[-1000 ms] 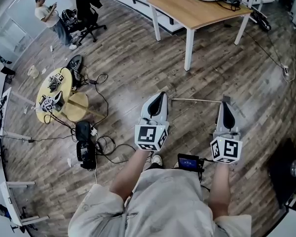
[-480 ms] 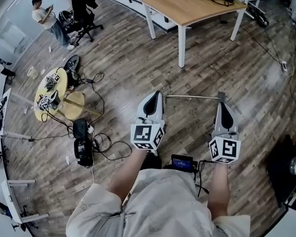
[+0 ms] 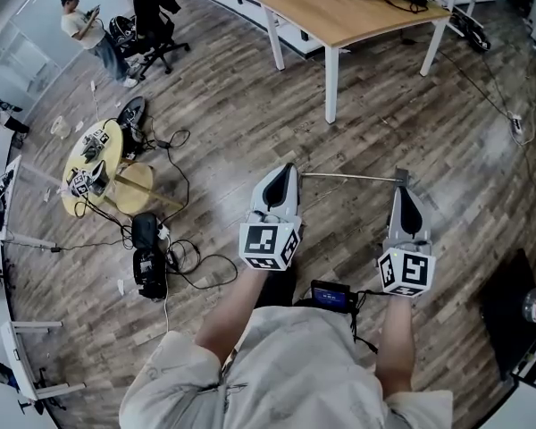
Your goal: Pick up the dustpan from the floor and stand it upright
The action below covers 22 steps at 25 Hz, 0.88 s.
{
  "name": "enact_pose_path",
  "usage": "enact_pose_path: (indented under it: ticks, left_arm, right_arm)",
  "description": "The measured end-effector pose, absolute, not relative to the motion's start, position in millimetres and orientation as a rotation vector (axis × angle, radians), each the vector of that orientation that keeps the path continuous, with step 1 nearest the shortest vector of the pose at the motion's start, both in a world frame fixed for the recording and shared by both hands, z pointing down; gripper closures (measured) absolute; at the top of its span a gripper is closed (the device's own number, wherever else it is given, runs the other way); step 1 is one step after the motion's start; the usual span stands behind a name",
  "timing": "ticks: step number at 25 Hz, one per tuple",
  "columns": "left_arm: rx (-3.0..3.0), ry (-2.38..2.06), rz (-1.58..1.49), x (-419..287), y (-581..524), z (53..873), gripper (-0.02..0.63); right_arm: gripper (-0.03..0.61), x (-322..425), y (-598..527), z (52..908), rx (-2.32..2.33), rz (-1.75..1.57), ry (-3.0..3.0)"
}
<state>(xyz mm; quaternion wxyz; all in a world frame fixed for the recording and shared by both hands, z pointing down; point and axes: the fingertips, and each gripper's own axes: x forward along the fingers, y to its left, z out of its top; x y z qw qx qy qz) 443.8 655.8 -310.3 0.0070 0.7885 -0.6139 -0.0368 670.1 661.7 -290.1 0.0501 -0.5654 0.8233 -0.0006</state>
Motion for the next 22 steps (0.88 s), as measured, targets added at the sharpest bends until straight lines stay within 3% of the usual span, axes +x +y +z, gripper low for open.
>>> enact_pose_path:
  ticks: [6, 12, 17, 22]
  left_arm:
    - [2.456, -1.915, -0.120, 417, 613, -303, 0.594]
    - [2.437, -1.907, -0.137, 335, 535, -297, 0.594]
    - [2.421, -1.911, -0.145, 248, 459, -279, 0.594]
    - [2.412, -1.913, -0.151, 115, 362, -305, 0.594]
  right_arm:
    - [0.572, 640, 617, -286, -1.716, -0.003, 2.526]
    - [0.572, 554, 537, -285, -1.719, 0.009, 2.562]
    - [0.572, 464, 459, -272, -1.710, 0.023, 2.591]
    - [0.572, 332, 363, -306, -1.720, 0.046, 2.605]
